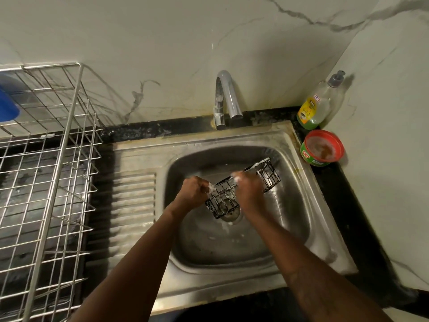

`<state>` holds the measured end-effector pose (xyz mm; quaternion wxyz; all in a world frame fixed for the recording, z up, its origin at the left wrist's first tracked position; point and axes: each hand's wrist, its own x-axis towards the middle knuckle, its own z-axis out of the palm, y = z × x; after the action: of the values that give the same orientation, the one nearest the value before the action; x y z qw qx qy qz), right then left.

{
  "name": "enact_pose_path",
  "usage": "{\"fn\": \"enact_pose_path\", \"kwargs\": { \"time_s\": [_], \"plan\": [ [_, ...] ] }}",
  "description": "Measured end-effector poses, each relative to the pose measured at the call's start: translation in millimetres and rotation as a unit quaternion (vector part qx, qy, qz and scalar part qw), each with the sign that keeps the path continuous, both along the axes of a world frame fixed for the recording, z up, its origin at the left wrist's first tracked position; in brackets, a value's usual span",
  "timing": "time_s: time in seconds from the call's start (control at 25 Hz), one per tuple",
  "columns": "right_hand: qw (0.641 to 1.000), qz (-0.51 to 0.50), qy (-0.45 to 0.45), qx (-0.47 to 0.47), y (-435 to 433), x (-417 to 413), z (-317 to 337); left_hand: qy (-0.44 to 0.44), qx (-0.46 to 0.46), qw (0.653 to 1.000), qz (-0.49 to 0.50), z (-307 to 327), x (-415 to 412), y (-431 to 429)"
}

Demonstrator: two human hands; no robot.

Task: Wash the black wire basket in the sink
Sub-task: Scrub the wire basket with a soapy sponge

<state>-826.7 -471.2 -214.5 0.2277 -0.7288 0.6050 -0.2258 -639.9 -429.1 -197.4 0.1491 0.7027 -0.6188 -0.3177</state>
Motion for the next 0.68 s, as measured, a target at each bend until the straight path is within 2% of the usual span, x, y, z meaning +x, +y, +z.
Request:
{"fn": "enact_pose_path", "kwargs": {
  "time_s": [0.08,0.16,0.24,0.4,0.52,0.6,0.68],
  "plan": [
    [0.992,0.126,0.015,-0.027,33.6,34.1,0.0,-0.005,0.006,1.0,0.001,0.0,1.8,-1.0],
    [0.987,0.152,0.003,-0.059,35.6,42.8,1.0,-0.006,0.015,1.0,0.002,2.4,3.4,-2.1],
    [0.992,0.116,0.014,-0.037,16.3,29.6,-0.3,0.0,0.029,1.0,0.007,3.6,4.2,-2.9],
    [0.998,-0.054,0.018,-0.028,-37.5,-32.8,6.8,0.013,0.013,1.0,0.004,1.1,3.5,-1.2],
    [0.994,-0.097,0.047,-0.021,-54.6,-51.9,12.7,0.011,0.012,1.0,0.007,1.0,4.3,-2.2],
    [0.998,-0.056,0.022,-0.029,-42.2,-33.0,14.7,0.007,0.012,1.0,0.004,2.3,2.5,-3.1],
    [0.997,0.063,0.012,-0.054,-13.1,0.2,13.5,-0.002,0.015,1.0,-0.003,4.3,1.1,-3.9]
  ]
}}
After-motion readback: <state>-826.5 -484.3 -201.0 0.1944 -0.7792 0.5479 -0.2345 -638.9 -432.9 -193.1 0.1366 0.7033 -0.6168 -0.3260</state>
